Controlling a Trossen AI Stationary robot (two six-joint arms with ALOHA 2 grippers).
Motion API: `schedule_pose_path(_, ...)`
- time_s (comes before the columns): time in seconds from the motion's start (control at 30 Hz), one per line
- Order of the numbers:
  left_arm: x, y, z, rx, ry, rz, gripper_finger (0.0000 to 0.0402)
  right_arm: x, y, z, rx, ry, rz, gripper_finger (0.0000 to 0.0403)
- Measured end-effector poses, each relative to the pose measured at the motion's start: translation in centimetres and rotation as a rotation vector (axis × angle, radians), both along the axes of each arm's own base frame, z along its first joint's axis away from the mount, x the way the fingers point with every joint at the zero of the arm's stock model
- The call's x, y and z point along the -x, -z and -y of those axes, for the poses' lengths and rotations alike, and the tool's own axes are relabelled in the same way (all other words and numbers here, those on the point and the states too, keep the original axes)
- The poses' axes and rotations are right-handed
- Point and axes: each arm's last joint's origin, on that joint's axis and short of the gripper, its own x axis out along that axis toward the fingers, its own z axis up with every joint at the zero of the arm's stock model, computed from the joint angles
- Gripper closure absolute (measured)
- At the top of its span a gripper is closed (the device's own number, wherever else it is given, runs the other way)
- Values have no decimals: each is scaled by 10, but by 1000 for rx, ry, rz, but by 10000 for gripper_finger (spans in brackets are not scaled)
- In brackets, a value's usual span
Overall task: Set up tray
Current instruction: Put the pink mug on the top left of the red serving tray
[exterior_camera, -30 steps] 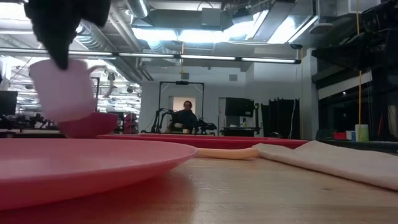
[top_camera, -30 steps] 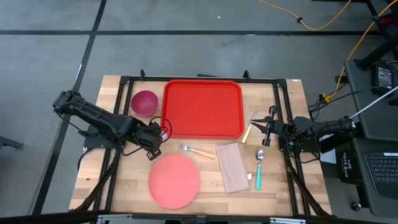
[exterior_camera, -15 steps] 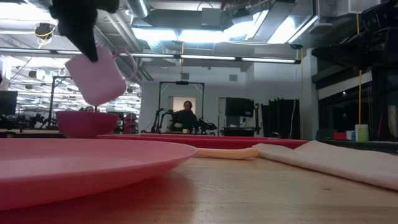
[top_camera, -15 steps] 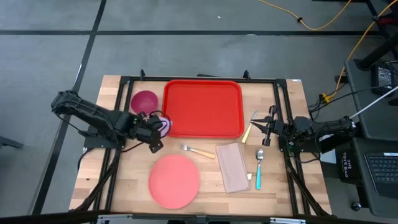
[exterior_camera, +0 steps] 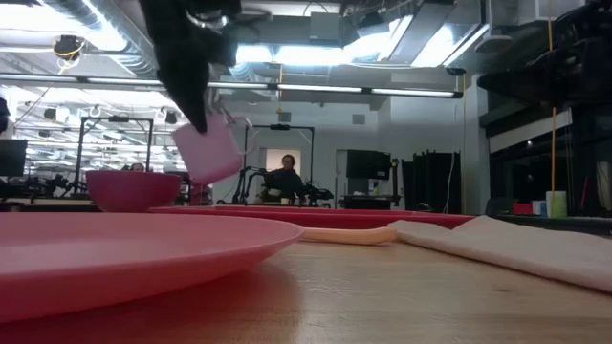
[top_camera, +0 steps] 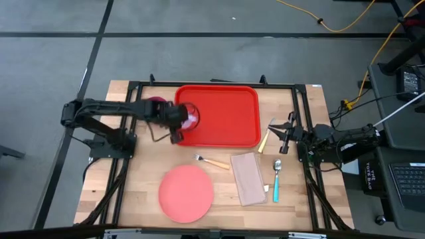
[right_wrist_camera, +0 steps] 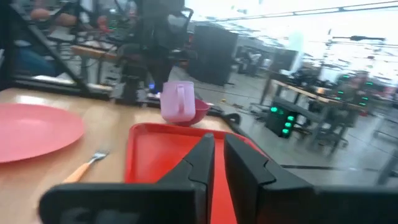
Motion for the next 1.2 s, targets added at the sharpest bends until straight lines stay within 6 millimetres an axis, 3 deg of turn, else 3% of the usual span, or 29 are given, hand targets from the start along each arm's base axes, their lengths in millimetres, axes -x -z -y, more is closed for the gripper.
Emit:
schedule_pose_path(0.27, 2, -9, -61, -38, 20, 94, 399, 2, 0, 5, -20, 182, -1, 361)
schedule_pose_path(0.7, -44, -36, -125, -68, 115, -88, 399, 2, 0, 5, -21, 189, 0, 361)
schedule_pose_path(0.93, -54, -39, -152, 4, 108, -146, 399, 2, 0, 5, -19, 189, -5, 361)
schedule_pose_path(1.2, -52, -24, -173, 65, 140, -172, 399, 2, 0, 5, -71, 183, 17, 361)
